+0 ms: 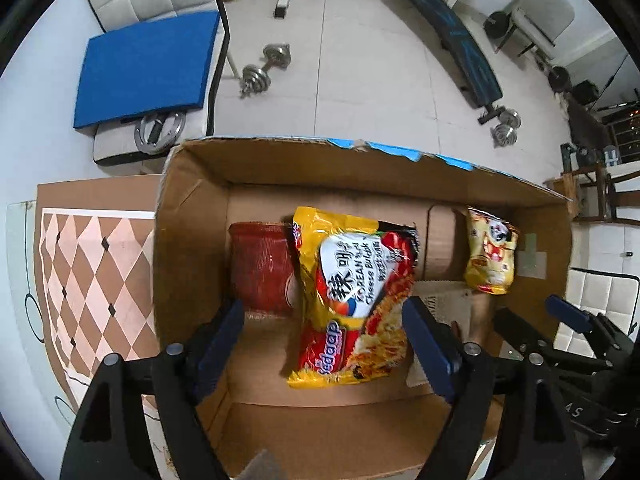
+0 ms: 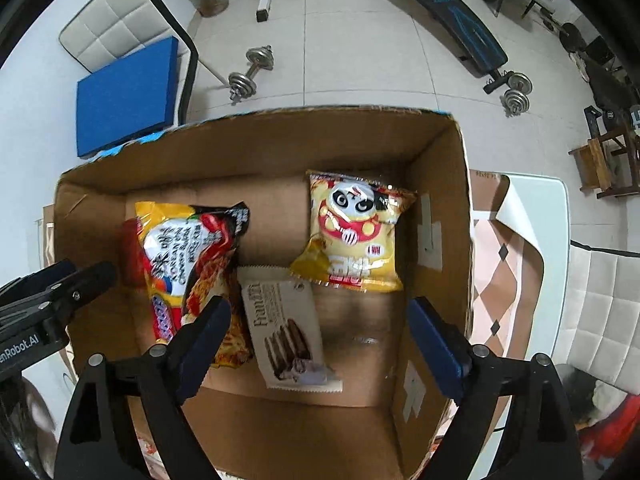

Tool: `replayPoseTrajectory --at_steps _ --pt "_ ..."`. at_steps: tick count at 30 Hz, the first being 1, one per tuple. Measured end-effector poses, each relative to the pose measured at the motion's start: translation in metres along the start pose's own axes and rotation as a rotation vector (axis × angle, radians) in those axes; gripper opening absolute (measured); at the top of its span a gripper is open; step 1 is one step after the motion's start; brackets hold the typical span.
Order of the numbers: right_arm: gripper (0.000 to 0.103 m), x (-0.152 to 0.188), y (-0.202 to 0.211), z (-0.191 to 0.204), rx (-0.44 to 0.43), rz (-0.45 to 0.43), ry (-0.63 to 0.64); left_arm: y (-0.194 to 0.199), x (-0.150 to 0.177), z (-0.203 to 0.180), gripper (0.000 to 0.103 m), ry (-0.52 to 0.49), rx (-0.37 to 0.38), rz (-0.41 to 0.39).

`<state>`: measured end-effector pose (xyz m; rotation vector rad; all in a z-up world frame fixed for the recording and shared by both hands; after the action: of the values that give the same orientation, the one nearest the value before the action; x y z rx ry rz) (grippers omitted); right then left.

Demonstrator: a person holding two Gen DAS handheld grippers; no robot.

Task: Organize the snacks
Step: 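Carry both packets into the box and open both tools to drop them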

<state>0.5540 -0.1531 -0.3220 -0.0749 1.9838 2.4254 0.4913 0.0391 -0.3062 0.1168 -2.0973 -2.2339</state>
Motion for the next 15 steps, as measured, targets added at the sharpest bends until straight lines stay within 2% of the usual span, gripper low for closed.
replayPoseTrajectory --at_steps 4,9,15 --pt "0.092 0.020 0.013 0.005 0.001 -0.061 0.019 0.019 0.022 0.001 0.080 -0.018 0.008 -0.071" --pt "0.092 0.055 0.033 0.011 0.033 -0.147 0.047 0.044 0.052 0.008 0.080 -0.009 -0.043 -0.195" --pt "0.092 0.098 0.061 0.020 0.043 -0.244 0.071 0.068 0.094 0.015 0.080 -0.003 -0.055 -0.292"
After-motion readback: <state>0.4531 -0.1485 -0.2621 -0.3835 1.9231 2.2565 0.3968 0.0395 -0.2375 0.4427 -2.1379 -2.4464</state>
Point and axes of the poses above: each gripper's, at about its wrist camera, not at the fingertips, and y roughly against the way its jaws point, z to its left, x to its underside, the point moved 9 cm from there along -y, roughly the way its jaws point, and after that the axes turned 10 degrees about -x, right-handed, at the moved point
